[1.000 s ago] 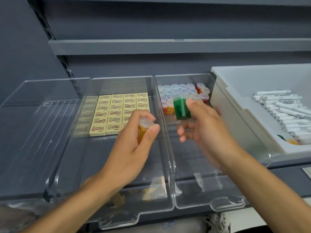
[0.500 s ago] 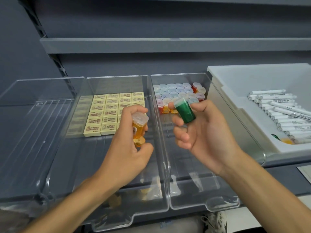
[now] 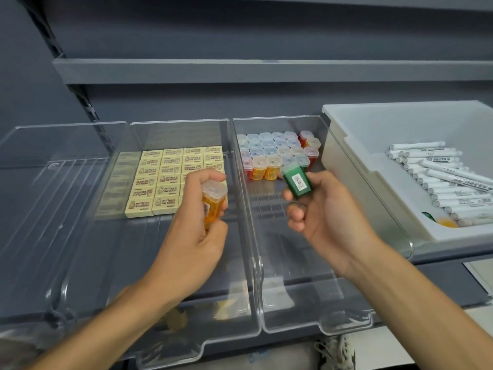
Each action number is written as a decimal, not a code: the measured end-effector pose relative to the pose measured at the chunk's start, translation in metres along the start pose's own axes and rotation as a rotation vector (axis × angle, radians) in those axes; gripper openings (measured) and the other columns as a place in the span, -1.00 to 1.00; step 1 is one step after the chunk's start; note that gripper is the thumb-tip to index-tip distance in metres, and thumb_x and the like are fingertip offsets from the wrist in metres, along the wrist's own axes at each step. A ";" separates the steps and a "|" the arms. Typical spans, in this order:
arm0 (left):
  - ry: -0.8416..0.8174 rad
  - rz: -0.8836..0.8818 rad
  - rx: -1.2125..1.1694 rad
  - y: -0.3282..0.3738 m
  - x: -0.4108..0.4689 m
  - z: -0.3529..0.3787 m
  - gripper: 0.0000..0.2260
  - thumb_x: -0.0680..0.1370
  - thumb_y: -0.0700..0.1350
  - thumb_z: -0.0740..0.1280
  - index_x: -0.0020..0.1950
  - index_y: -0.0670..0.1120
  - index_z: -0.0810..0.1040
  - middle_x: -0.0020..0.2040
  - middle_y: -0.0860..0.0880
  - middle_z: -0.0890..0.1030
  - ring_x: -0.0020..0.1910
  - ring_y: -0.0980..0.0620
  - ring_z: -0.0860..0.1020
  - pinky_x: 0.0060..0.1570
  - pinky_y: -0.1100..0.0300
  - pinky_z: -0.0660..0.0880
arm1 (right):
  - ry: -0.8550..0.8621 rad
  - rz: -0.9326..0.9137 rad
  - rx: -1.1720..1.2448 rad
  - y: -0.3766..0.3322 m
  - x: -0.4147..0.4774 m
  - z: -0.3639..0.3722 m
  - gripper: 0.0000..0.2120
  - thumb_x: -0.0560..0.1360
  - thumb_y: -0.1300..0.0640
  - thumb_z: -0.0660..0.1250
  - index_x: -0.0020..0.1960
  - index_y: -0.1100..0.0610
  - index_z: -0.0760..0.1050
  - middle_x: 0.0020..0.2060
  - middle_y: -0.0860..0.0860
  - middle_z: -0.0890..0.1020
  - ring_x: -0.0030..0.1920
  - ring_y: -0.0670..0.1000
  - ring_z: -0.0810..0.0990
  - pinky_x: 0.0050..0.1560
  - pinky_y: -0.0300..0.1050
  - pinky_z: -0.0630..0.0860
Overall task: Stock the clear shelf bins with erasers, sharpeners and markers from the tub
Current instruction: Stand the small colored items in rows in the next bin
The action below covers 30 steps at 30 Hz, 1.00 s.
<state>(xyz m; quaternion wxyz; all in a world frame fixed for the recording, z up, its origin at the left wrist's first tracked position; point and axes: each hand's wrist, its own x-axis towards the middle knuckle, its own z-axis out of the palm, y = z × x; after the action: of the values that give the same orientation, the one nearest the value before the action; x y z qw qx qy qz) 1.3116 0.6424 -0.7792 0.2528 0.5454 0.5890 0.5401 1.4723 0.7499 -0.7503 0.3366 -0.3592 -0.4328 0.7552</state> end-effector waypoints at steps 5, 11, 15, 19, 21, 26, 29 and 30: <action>0.004 0.001 0.013 0.000 -0.001 -0.001 -0.48 0.50 -0.42 0.17 0.22 0.18 0.31 -0.17 0.18 0.42 -0.28 0.17 0.37 -0.28 0.35 0.37 | -0.015 -0.069 0.045 -0.003 -0.002 0.000 -0.75 0.67 0.08 0.04 0.06 0.13 0.46 -0.36 0.05 0.54 -0.46 -0.06 0.34 -0.46 -0.25 0.35; 0.021 -0.004 0.040 0.000 0.004 -0.001 -0.48 0.51 -0.43 0.17 0.21 0.18 0.31 -0.18 0.11 0.43 -0.30 -0.04 0.36 -0.33 0.16 0.37 | -0.059 -0.071 0.159 -0.002 -0.002 -0.005 -0.69 0.65 0.00 0.12 0.28 0.13 0.47 -0.23 0.09 0.60 -0.34 -0.06 0.48 -0.32 -0.24 0.49; 0.017 -0.012 0.044 -0.001 0.003 0.000 -0.44 0.50 -0.48 0.17 0.19 0.18 0.31 -0.20 0.17 0.42 -0.30 0.14 0.37 -0.28 0.30 0.37 | 0.026 -0.063 0.253 -0.004 0.001 -0.010 -0.71 0.66 0.15 0.11 0.33 0.06 0.45 -0.18 0.09 0.60 -0.29 -0.05 0.55 -0.27 -0.22 0.54; 0.003 -0.018 0.046 0.001 0.003 0.001 -0.45 0.49 -0.49 0.17 0.19 0.16 0.31 -0.17 0.15 0.42 -0.24 0.15 0.39 -0.22 0.34 0.38 | 0.188 -0.029 0.282 -0.005 0.009 -0.016 -0.73 0.64 0.31 0.14 0.31 0.23 0.44 0.14 0.16 0.62 0.01 0.03 0.65 0.03 -0.16 0.62; -0.010 -0.036 0.053 -0.001 0.007 0.002 -0.44 0.49 -0.47 0.18 0.18 0.19 0.31 -0.16 0.11 0.43 -0.22 0.09 0.41 -0.20 0.30 0.39 | 0.275 -0.058 0.187 -0.003 0.012 -0.017 -0.80 0.63 0.34 0.14 0.17 0.21 0.48 0.16 0.14 0.61 0.12 0.04 0.63 0.21 -0.09 0.56; -0.004 -0.070 0.051 -0.005 0.017 0.005 -0.47 0.51 -0.43 0.18 0.19 0.20 0.30 -0.12 0.08 0.45 -0.20 0.14 0.42 -0.17 0.24 0.40 | 0.495 -0.271 -0.402 0.011 0.022 -0.020 -0.86 0.57 0.14 0.31 0.04 -0.08 0.41 -0.01 0.02 0.61 0.02 0.02 0.63 0.16 0.07 0.57; -0.022 -0.079 0.040 -0.004 0.017 0.008 -0.51 0.52 -0.41 0.18 0.21 0.16 0.31 -0.08 0.04 0.44 -0.21 0.20 0.42 -0.20 0.38 0.39 | 0.528 -0.331 -0.638 0.016 0.025 -0.021 -0.86 0.54 0.03 0.34 -0.01 -0.09 0.37 -0.12 -0.03 0.58 -0.09 0.07 0.63 0.05 0.15 0.57; -0.033 -0.080 0.041 -0.004 0.017 0.009 -0.51 0.53 -0.41 0.19 0.22 0.15 0.30 -0.07 0.04 0.44 -0.20 0.20 0.42 -0.20 0.39 0.39 | 0.544 -0.350 -0.687 0.018 0.027 -0.023 -0.85 0.54 0.03 0.34 0.02 -0.04 0.37 -0.11 -0.04 0.57 -0.09 0.06 0.61 0.02 0.13 0.56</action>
<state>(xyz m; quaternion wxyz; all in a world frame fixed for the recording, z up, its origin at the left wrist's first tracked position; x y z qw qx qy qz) 1.3131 0.6615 -0.7801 0.2728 0.5354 0.6170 0.5082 1.4740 0.7741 -0.7812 0.4216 -0.5562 -0.6078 0.3789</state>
